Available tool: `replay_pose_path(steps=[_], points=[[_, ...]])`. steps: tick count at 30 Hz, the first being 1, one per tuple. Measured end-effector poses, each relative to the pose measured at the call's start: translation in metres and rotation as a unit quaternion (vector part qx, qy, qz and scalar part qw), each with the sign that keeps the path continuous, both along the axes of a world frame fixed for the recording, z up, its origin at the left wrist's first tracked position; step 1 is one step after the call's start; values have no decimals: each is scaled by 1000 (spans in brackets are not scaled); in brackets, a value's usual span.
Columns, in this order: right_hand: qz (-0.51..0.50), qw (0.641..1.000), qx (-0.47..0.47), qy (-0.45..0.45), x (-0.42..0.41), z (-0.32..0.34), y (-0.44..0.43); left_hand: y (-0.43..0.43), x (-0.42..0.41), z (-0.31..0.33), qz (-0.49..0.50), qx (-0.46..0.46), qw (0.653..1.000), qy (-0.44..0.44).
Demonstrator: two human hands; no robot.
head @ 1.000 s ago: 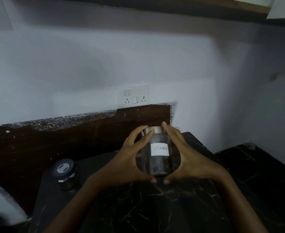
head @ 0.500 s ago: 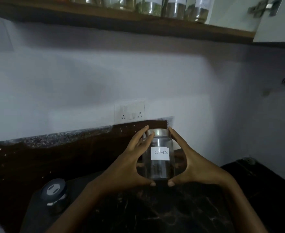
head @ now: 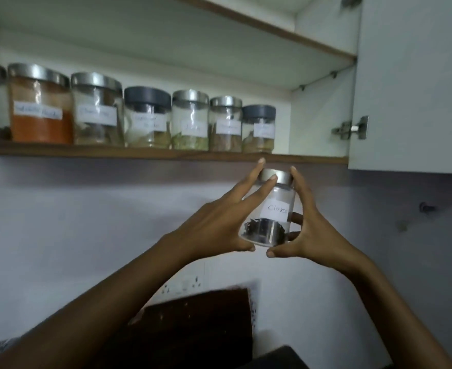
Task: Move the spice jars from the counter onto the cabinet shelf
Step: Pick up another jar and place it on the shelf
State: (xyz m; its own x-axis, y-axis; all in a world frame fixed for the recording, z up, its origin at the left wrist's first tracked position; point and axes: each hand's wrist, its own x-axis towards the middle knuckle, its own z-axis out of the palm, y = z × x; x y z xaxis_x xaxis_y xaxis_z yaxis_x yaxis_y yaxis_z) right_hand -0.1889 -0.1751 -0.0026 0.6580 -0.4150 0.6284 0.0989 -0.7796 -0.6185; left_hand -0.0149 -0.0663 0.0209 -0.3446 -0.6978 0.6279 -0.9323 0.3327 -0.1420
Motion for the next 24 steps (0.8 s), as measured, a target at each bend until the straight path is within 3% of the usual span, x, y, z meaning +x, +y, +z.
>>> replay_pose_path(steps=[6,10,15,24], points=[[-41,996,-43,-64,-15,62,-64,-53,2,52,65,-123,986,-92],[-102,988,-82,-82,-26,93,-106,-83,36,60,218,-211,933,-194],[-89,989,-85,-84,-20,124,-150,-103,70,50,306,-220,905,-196],[-30,999,-26,15,8,153,-193,-113,75,41,299,-238,905,-189]])
